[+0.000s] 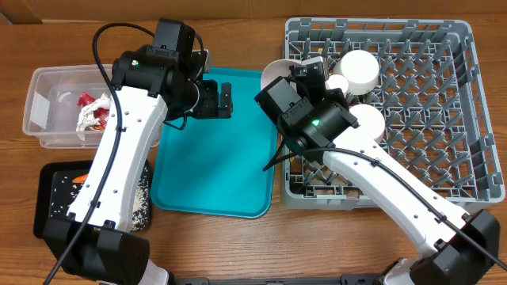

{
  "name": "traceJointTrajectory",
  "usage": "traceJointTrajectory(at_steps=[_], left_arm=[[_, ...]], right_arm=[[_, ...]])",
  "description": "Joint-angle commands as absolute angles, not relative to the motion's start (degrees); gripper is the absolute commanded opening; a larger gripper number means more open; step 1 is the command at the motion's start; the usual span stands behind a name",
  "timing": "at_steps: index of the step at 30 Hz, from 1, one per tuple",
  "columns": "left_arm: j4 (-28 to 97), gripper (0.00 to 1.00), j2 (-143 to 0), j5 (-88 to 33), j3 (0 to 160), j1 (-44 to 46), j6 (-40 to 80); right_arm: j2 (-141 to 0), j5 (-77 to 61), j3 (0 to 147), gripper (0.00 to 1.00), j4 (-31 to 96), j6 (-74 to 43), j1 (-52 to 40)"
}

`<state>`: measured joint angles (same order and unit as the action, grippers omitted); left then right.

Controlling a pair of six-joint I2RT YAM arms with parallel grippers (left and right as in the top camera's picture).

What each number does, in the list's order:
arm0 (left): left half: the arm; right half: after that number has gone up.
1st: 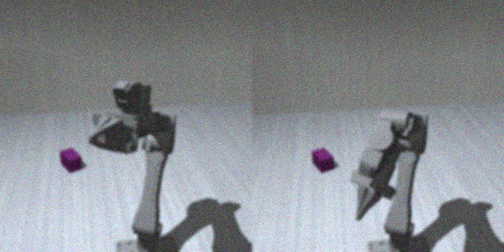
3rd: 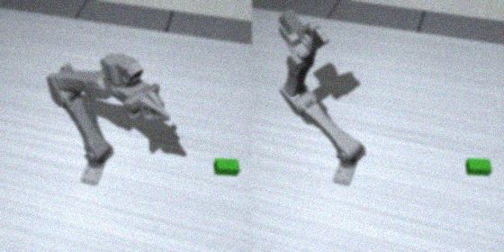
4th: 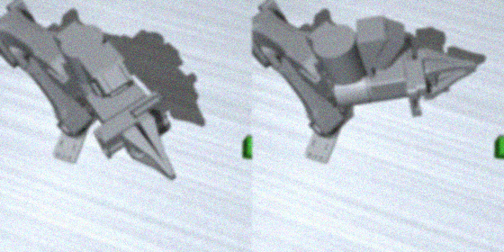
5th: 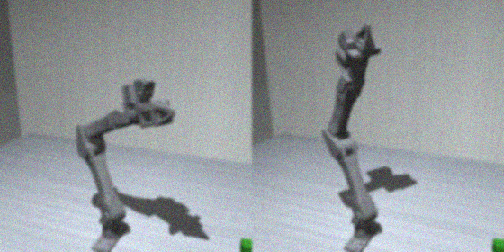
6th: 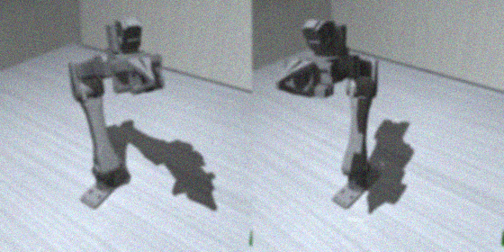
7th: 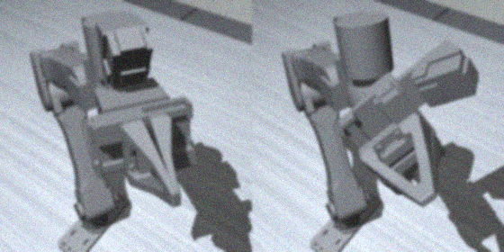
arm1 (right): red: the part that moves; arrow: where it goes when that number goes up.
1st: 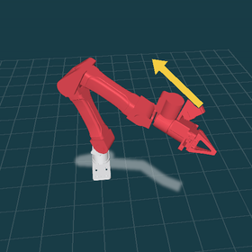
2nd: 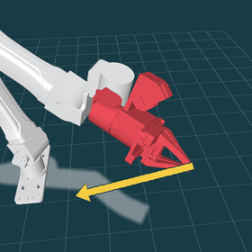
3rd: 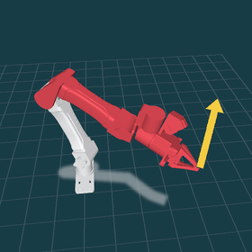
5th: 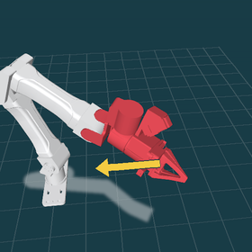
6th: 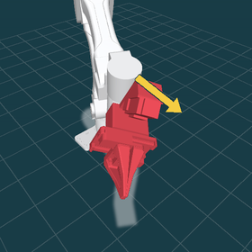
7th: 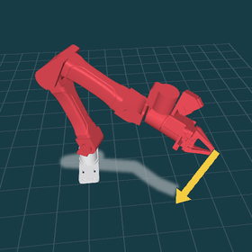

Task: Sort waste into correct bins and load items into the dishwasher

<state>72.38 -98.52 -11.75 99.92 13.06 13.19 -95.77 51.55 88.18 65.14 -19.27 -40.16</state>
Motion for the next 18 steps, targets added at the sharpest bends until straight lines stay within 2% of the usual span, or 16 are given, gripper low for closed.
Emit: traceJointTrajectory(at_steps=[1,8,18], left_arm=[[72.27,1.00,-99.00,-11.42,99.46,13.17,13.28],[72.62,1.00,-99.00,-11.44,99.46,13.17,13.28],[72.60,1.00,-99.00,-11.42,99.46,13.17,13.26]], right_arm=[[-95.92,50.02,90.59,0.04,65.84,-21.19,-39.94],[-95.92,50.04,91.68,0.04,70.15,-25.67,-39.46],[-95.92,42.74,104.27,0.04,83.94,-38.28,-33.43]])
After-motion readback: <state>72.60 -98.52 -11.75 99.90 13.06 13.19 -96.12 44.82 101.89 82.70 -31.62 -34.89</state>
